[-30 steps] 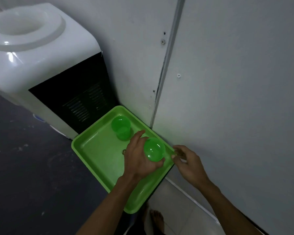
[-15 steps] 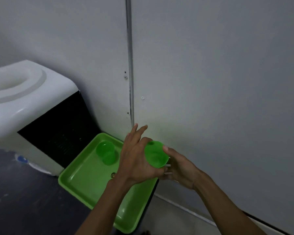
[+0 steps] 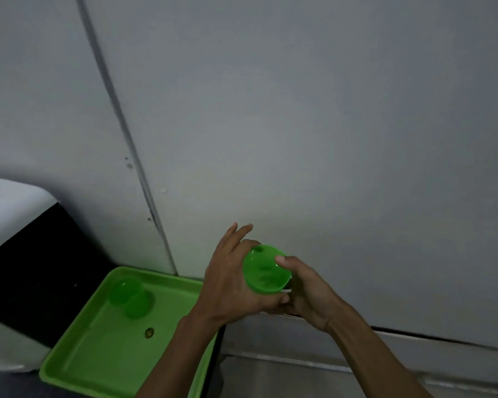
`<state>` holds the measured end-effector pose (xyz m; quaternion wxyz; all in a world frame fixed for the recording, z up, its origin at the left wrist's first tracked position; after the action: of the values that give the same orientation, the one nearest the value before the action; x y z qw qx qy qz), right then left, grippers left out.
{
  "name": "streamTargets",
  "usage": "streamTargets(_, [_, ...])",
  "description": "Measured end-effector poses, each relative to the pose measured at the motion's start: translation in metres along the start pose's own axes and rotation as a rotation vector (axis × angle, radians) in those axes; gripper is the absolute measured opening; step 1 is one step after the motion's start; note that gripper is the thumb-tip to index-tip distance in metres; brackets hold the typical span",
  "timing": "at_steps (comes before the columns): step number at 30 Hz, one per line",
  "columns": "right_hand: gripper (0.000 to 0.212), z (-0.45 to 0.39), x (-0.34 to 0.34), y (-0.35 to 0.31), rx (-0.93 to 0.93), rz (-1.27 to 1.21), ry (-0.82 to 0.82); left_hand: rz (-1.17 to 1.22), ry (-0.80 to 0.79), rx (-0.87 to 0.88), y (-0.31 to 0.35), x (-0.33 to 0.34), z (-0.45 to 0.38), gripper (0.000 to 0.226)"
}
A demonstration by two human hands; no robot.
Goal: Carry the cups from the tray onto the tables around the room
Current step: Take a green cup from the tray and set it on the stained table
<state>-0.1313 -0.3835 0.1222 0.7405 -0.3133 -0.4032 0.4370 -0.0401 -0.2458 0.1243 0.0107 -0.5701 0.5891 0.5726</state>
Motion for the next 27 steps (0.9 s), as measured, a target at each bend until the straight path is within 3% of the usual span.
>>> streamTargets(8, [0.051, 0.141, -0.081, 0.022, -0.116, -0.062, 0.266, 0.121, -0.183, 0.224, 0.118, 0.083, 0.014, 0.094])
streamTargets(20, [0.059, 0.396, -0.197, 0.106, -0.269, -0.136, 0.712, 0.344, -0.555, 0.489, 0.335, 0.228, 0.089, 0.100])
streamTargets(27, [0.059, 0.516, -0.251, 0.152, -0.332, -0.226, 0.969, 0.453, -0.753, 0.698, 0.447, 0.317, 0.128, 0.086])
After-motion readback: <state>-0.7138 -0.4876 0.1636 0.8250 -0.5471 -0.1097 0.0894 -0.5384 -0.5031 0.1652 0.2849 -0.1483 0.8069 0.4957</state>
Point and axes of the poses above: each hand's wrist, its own z-axis away from the middle knuckle, its own x-axis out of the palm, y = z × x, the point moved 1 cm from there along -z, towards the middle knuckle, and after that the axes turned 4 degrees about -y, right-handed, at the moved point
